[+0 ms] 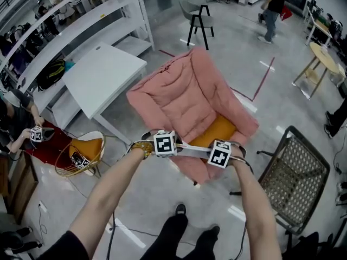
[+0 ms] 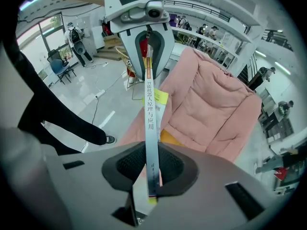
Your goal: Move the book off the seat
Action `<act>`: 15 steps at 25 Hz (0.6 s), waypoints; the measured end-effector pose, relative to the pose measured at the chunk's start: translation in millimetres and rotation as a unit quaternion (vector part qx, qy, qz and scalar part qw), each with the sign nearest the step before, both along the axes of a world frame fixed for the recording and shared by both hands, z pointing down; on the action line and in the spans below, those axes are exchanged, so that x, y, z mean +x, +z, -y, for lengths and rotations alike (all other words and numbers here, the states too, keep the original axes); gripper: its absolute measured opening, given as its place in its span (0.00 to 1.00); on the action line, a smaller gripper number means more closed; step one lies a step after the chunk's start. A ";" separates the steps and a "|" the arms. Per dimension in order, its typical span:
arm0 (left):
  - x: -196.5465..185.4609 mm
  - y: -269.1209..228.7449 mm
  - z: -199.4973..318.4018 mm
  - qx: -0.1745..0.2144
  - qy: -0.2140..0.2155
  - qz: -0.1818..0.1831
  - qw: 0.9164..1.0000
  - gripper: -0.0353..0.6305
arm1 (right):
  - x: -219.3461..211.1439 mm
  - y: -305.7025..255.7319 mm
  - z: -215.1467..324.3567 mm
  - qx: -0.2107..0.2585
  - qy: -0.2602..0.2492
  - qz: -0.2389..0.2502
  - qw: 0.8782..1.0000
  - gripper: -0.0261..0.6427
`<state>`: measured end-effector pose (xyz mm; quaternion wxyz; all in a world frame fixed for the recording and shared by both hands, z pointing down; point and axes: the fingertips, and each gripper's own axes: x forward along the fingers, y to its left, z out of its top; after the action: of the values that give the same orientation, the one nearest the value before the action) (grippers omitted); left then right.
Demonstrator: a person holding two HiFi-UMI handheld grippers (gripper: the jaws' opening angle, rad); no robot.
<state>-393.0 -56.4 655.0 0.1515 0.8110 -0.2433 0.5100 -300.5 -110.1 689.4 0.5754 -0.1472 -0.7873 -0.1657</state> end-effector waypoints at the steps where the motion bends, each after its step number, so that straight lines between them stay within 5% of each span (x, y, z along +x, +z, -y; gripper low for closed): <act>1: -0.1 -0.7 0.9 -0.001 0.001 0.001 1.000 0.16 | 0.2 -0.9 1.3 0.001 0.001 -0.002 1.000 0.15; 15: -1.6 -20.0 22.5 0.013 0.022 -0.004 1.000 0.16 | -5.3 -32.9 18.2 0.021 0.005 -0.001 1.000 0.15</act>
<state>-394.6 -78.9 635.0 0.1302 0.8203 -0.2314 0.5066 -305.7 -128.4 656.5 0.5799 -0.1311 -0.7839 -0.1789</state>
